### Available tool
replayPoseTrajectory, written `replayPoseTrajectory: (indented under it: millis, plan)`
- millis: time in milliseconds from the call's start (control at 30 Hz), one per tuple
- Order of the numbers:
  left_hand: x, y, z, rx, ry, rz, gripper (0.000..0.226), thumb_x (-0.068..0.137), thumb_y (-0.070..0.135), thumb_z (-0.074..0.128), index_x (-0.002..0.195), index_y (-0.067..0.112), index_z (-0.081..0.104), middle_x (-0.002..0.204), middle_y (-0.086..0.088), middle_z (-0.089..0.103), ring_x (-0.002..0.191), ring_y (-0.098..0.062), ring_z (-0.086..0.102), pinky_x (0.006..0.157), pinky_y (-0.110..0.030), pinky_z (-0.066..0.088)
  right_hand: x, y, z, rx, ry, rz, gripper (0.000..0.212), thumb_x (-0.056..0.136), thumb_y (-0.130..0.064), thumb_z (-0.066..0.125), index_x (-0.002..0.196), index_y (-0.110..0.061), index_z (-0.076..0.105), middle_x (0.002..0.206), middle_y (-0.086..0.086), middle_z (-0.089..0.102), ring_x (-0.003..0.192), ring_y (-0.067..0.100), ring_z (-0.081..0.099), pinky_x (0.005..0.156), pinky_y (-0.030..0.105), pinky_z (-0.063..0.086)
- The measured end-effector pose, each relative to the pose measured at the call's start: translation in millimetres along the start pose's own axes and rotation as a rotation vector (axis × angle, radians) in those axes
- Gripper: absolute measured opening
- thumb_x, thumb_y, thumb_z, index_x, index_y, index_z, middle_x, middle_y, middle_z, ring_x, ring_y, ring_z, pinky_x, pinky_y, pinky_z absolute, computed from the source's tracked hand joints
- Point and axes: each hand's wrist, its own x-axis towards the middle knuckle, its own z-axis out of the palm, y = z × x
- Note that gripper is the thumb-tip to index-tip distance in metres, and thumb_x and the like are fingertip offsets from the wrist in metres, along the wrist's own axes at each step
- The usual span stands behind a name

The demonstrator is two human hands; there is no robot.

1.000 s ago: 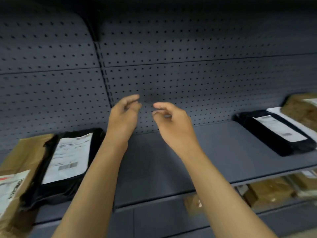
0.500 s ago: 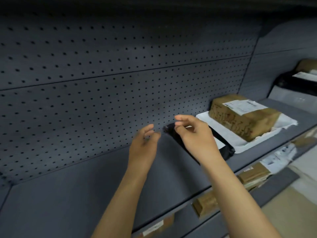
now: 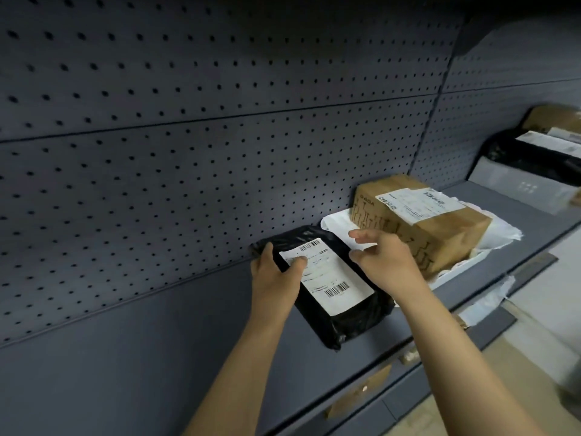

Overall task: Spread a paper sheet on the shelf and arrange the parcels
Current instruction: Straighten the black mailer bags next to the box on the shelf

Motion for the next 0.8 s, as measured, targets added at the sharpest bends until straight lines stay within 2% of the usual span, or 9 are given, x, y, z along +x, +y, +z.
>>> replayPoseTrajectory:
  millis: [67, 133, 267, 400, 467, 600, 700, 733, 800]
  plan:
    - [1.4, -6.0, 8.0, 0.004, 0.034, -0.009, 0.064, 0.073, 0.048, 0.066, 0.133, 0.027, 0.059, 0.136, -0.001, 0.058, 0.118, -0.014, 0.060, 0.106, -0.039, 0.049, 8.0, 10.2, 6.6, -0.045, -0.045, 0.000, 0.036, 0.088, -0.020, 0.067, 0.123, -0.025, 0.070, 0.121, -0.003, 0.069, 0.104, 0.018, 0.065, 0.088, 0.020, 0.039]
    - [-0.1, -13.5, 15.9, -0.005, 0.078, -0.042, 0.056, 0.070, 0.050, 0.064, 0.122, 0.028, 0.064, 0.126, 0.000, 0.063, 0.116, -0.014, 0.061, 0.105, -0.041, 0.049, 10.9, 17.6, 10.8, -0.065, -0.074, 0.001, 0.036, 0.087, -0.023, 0.066, 0.123, -0.025, 0.070, 0.116, -0.001, 0.072, 0.115, 0.017, 0.062, 0.089, 0.017, 0.034]
    - [-1.1, -27.1, 31.3, -0.024, 0.110, -0.087, 0.061, 0.065, 0.057, 0.060, 0.121, 0.034, 0.069, 0.119, 0.002, 0.070, 0.115, -0.018, 0.065, 0.104, -0.044, 0.052, 16.5, 28.1, 12.8, -0.065, -0.077, 0.001, 0.037, 0.084, -0.023, 0.066, 0.120, -0.026, 0.072, 0.111, 0.001, 0.075, 0.114, 0.018, 0.064, 0.095, 0.020, 0.038]
    - [-15.2, -11.5, 34.1, -0.063, 0.096, -0.093, 0.040, 0.084, 0.034, 0.064, 0.124, 0.032, 0.069, 0.124, 0.001, 0.069, 0.115, -0.016, 0.065, 0.102, -0.037, 0.052, 20.6, 27.4, 8.9, -0.008, -0.104, 0.004, 0.037, 0.080, -0.019, 0.070, 0.117, -0.024, 0.073, 0.111, -0.005, 0.073, 0.112, 0.015, 0.064, 0.099, 0.023, 0.040]
    - [-18.7, -2.9, 32.1, -0.082, 0.082, -0.086, 0.036, 0.084, 0.032, 0.064, 0.120, 0.034, 0.070, 0.128, 0.000, 0.067, 0.114, -0.014, 0.065, 0.102, -0.035, 0.051, 20.3, 24.7, 6.2, -0.010, -0.135, 0.012, 0.037, 0.079, -0.020, 0.072, 0.116, -0.026, 0.074, 0.111, -0.007, 0.072, 0.112, 0.015, 0.064, 0.099, 0.025, 0.043]
    - [-27.2, 12.3, 29.1, -0.066, 0.043, -0.044, 0.050, 0.073, 0.036, 0.062, 0.123, 0.038, 0.069, 0.129, 0.004, 0.068, 0.115, -0.012, 0.066, 0.102, -0.034, 0.052, 9.5, 19.5, 9.9, -0.142, -0.115, -0.018, 0.040, 0.081, -0.022, 0.069, 0.119, -0.031, 0.073, 0.119, -0.003, 0.071, 0.125, 0.022, 0.054, 0.100, 0.028, 0.039]
    - [-34.9, 15.9, 28.4, -0.058, 0.049, -0.036, 0.047, 0.071, 0.040, 0.063, 0.117, 0.046, 0.066, 0.130, 0.009, 0.067, 0.120, -0.014, 0.063, 0.103, -0.036, 0.052, -6.5, 10.7, 20.7, -0.151, -0.076, -0.030, 0.039, 0.084, -0.025, 0.061, 0.120, -0.034, 0.072, 0.122, 0.002, 0.070, 0.126, 0.026, 0.053, 0.101, 0.030, 0.043]
    - [-39.6, 15.9, 29.7, -0.082, 0.053, -0.031, 0.049, 0.071, 0.037, 0.065, 0.120, 0.048, 0.064, 0.133, 0.010, 0.065, 0.123, -0.015, 0.062, 0.104, -0.036, 0.051, -12.7, 7.0, 24.4, -0.167, -0.070, -0.030, 0.038, 0.086, -0.026, 0.058, 0.120, -0.035, 0.072, 0.124, 0.004, 0.068, 0.129, 0.027, 0.048, 0.106, 0.033, 0.041]
    - [-48.4, 11.4, 29.8, -0.161, 0.048, -0.020, 0.068, 0.076, 0.025, 0.069, 0.141, 0.039, 0.056, 0.139, 0.010, 0.060, 0.127, -0.013, 0.059, 0.105, -0.032, 0.049, -25.0, 0.2, 31.0, -0.236, -0.053, -0.031, 0.035, 0.091, -0.030, 0.055, 0.123, -0.035, 0.070, 0.129, 0.006, 0.065, 0.139, 0.030, 0.033, 0.112, 0.038, 0.029]
